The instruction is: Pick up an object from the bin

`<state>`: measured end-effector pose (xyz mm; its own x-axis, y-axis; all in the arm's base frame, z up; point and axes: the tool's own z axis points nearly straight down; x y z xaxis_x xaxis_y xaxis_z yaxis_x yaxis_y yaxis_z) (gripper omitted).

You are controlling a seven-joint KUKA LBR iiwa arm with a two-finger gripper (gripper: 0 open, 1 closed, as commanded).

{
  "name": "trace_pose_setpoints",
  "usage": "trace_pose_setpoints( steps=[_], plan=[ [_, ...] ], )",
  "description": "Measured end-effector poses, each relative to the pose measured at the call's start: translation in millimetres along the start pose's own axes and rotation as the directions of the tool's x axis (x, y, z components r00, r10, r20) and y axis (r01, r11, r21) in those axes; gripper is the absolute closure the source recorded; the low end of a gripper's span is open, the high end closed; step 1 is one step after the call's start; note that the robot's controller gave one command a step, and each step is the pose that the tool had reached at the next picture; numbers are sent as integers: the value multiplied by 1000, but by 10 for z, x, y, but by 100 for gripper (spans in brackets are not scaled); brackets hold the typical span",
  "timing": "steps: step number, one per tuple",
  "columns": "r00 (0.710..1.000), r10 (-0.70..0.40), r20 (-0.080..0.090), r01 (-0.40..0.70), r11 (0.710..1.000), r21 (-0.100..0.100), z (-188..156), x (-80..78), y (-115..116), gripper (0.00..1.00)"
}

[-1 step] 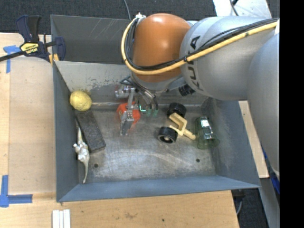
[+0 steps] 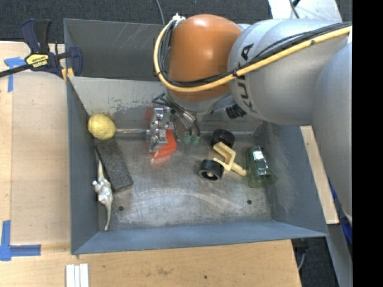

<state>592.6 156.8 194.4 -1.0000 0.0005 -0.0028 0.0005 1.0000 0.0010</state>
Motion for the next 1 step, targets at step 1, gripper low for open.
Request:
trace_pose_setpoints(
  steps=[1],
  plan=[
    [1000,1,0,-1,1000,0,0,0,-1,0]
  ],
)
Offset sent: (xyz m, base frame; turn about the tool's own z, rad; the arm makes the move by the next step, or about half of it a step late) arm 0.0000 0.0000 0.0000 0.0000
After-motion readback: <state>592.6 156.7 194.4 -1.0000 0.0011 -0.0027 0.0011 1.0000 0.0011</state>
